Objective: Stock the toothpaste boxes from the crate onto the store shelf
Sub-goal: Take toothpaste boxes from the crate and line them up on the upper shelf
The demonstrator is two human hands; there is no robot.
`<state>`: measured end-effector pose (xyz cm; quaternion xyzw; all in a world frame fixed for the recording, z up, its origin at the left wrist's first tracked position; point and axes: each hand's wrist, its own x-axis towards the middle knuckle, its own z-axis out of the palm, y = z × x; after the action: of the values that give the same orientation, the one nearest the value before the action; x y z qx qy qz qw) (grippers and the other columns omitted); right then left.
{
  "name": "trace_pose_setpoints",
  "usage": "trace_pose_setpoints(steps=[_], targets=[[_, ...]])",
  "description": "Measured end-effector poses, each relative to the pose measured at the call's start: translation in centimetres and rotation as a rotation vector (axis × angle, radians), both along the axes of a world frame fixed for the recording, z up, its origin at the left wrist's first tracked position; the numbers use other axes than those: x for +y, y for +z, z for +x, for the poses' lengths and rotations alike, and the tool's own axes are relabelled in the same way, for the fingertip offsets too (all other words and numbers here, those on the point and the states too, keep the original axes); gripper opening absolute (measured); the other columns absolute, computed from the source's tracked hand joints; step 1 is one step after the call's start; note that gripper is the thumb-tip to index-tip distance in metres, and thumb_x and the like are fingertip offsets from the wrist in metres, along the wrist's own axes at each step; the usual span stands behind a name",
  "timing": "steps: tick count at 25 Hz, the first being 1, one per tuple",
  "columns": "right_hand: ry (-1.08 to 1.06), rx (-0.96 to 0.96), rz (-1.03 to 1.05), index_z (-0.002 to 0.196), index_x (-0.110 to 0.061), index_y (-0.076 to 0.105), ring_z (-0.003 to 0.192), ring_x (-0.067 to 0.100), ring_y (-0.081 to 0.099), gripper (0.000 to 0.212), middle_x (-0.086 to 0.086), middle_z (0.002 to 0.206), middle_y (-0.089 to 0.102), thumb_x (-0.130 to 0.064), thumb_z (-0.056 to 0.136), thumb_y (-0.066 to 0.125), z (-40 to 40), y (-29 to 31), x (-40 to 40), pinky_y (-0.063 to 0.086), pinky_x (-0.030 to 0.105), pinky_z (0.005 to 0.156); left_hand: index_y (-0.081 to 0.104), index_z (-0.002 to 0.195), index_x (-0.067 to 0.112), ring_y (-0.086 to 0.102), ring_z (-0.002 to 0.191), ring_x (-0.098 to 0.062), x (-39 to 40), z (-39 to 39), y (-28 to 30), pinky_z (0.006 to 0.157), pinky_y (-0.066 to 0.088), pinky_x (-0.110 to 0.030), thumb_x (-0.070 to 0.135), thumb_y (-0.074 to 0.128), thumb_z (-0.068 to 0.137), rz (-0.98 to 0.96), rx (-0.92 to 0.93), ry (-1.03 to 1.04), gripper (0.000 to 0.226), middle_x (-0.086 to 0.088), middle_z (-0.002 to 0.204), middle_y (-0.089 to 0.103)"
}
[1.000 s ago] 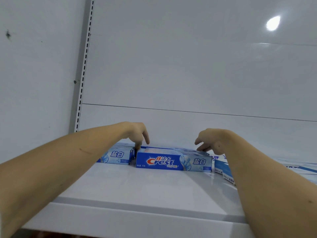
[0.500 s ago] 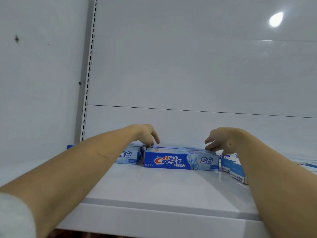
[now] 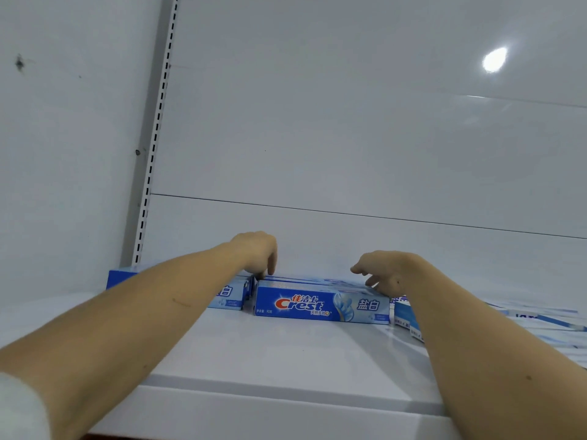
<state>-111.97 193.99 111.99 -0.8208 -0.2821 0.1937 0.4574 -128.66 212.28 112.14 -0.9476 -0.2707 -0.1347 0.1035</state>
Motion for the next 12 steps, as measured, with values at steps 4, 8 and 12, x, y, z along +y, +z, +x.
trace_pose_setpoints(steps=[4, 8, 12], targets=[[-0.021, -0.036, 0.024, 0.125, 0.004, 0.047, 0.099, 0.03, 0.056, 0.04, 0.021, 0.113, 0.05, -0.026, 0.099, 0.048, 0.1, -0.1, 0.0, 0.049, 0.034, 0.085, 0.06, 0.132, 0.03, 0.047, 0.127, -0.011, -1.5, -2.8, 2.0, 0.114, 0.031, -0.033, 0.03, 0.063, 0.094, -0.477, -0.028, -0.217, 0.039, 0.007, 0.141, 0.055], [-0.049, -0.221, -0.194, 0.122, 0.002, 0.042, 0.087, 0.027, 0.045, 0.036, 0.018, 0.101, 0.048, -0.027, 0.102, 0.036, -1.2, 0.4, 0.9, 0.04, 0.034, 0.076, 0.026, 0.151, 0.04, 0.025, 0.146, -0.013, -4.1, -2.4, 1.7, 0.119, 0.021, -0.037, 0.05, 0.077, 0.077, -0.4, 0.366, -0.188, 0.09, 0.01, 0.158, 0.028], [0.036, 0.022, -0.023, 0.137, 0.005, 0.033, 0.083, 0.031, 0.055, 0.052, 0.029, 0.136, 0.04, -0.036, 0.104, 0.035, -1.7, 0.4, 0.0, 0.047, 0.04, 0.074, 0.02, 0.154, 0.035, 0.025, 0.146, -0.016, -3.2, -2.0, 1.3, 0.119, 0.024, -0.037, 0.042, 0.078, 0.079, -0.346, 0.391, -0.095, 0.096, 0.007, 0.16, 0.025]])
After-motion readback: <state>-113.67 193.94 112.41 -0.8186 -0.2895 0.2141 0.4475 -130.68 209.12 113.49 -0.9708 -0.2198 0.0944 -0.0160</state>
